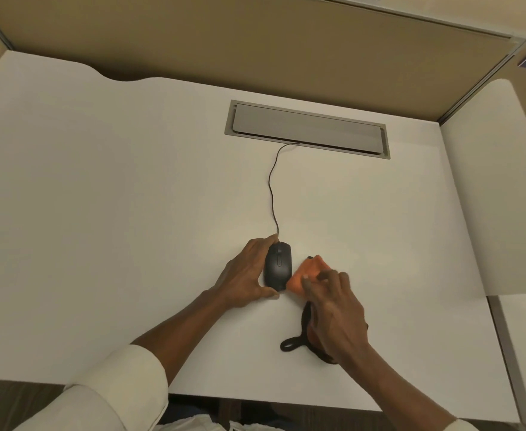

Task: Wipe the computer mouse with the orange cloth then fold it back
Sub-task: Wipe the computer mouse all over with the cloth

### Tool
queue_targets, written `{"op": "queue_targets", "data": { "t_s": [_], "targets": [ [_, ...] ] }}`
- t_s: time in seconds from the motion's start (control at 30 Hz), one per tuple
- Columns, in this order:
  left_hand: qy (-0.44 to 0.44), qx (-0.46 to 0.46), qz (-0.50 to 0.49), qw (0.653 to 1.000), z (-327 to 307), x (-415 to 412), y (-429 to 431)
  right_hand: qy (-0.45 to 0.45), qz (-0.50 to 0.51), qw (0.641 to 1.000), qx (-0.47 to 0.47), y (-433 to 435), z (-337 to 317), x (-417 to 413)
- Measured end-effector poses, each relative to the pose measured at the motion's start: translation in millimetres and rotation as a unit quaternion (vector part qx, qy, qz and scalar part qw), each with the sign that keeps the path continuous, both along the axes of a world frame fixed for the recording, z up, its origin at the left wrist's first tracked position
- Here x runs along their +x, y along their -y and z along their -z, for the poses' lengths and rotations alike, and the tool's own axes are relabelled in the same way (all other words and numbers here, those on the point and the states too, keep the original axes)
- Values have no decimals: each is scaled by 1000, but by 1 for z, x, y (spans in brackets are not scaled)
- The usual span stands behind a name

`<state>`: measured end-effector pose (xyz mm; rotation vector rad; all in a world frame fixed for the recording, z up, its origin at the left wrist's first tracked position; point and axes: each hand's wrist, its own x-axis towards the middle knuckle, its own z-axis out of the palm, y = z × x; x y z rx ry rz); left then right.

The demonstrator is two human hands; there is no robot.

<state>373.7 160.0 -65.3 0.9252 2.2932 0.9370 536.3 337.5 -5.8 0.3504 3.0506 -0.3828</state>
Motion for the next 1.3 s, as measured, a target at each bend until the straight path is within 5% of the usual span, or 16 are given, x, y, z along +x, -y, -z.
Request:
{"op": "queue_targets", "data": {
  "t_s": [0.13,0.33,0.83,0.97,1.3],
  "targets": [
    [2,2,-8,1000,0,1,0,-42,106,990,-79,-13,-10,-41],
    [-1,5,-17,1000,0,3,-2,-9,19,998,-67,-8,-9,-83],
    [10,-2,-13,1000,-12,2,-1,32,-38,997,-66,40,0,23],
    [15,-11,-18,1000,-14,2,-2,-25,5,997,-72,25,-13,16],
    [45,-26,-41,998,-21,3,-5,-43,-129,987,86,5,-20,-81]
  ]
}}
